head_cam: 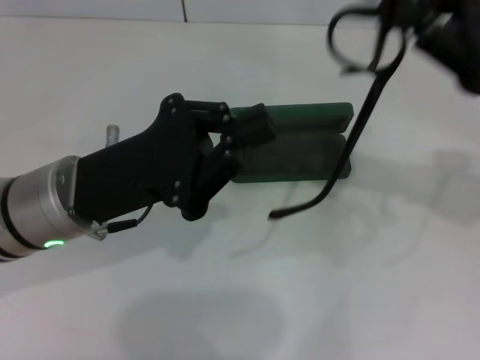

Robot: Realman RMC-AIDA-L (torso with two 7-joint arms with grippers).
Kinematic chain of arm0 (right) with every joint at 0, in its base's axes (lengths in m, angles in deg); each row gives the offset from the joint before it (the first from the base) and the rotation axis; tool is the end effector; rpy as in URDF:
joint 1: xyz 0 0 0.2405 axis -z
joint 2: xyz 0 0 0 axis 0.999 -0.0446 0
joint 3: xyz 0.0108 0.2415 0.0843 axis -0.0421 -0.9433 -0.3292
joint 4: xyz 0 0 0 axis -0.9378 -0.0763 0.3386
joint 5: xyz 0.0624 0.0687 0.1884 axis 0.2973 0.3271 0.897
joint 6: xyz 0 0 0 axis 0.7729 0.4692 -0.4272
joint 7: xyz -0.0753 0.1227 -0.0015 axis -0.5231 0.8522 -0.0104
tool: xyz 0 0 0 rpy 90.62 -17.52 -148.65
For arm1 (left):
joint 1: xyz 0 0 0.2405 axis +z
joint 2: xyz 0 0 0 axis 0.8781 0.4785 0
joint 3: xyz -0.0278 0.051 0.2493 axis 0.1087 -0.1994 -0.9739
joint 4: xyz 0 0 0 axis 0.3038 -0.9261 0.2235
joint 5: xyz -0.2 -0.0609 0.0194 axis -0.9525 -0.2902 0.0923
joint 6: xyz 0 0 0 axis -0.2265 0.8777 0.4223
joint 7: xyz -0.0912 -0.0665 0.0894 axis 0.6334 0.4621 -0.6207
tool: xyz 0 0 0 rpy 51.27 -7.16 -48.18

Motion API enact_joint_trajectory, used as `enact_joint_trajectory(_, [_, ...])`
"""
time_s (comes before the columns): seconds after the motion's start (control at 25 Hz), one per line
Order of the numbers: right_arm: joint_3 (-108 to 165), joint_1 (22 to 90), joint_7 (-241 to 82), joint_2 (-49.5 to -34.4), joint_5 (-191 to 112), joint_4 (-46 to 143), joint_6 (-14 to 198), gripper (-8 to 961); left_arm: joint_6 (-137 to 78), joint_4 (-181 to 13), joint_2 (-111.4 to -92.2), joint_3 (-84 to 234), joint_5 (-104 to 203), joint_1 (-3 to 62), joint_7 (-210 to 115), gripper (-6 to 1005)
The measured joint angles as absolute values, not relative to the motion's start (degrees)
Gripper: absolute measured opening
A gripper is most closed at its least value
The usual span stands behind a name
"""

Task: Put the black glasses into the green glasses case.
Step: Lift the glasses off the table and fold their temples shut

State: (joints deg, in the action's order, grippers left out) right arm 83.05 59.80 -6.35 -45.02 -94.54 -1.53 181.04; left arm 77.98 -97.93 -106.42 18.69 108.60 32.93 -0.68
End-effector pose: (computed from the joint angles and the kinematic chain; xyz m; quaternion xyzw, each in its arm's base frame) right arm 0.1461 0.3301 0.0684 -0.8767 -0.0296 0.4682 0.1065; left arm -0.2040 0.2597 -0.0094 -0.8162 -0.0142 -0.5730 0.0724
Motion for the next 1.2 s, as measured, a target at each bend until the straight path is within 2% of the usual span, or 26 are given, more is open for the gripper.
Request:
enact_joint_trajectory(0.4, [82.6, 58.5, -14.3, -45.23, -80.5, 0.6, 184.8, 55, 77.8, -97.9, -106.94, 14.6, 113.3, 29.4, -0.8, 42])
enact_joint_trajectory(0.6, [84.9, 53.5, -21.2, -45.24, -80.0, 10.6, 184.1, 56, 78.0, -97.6, -107.51, 8.0, 108.8, 27.4, -1.9, 42])
enact_joint_trajectory(0.8, [90.8, 49.0, -27.2, -45.13, -80.4, 20.4, 181.3, 56, 78.0, -97.5, -107.63, 3.1, 99.6, 27.7, -1.9, 42])
enact_joint_trajectory(1.2, [97.3, 49.1, -27.5, -44.93, -82.2, 21.3, 176.7, 56, 78.0, -97.5, -107.28, 1.5, 89.2, 31.1, -0.3, 43])
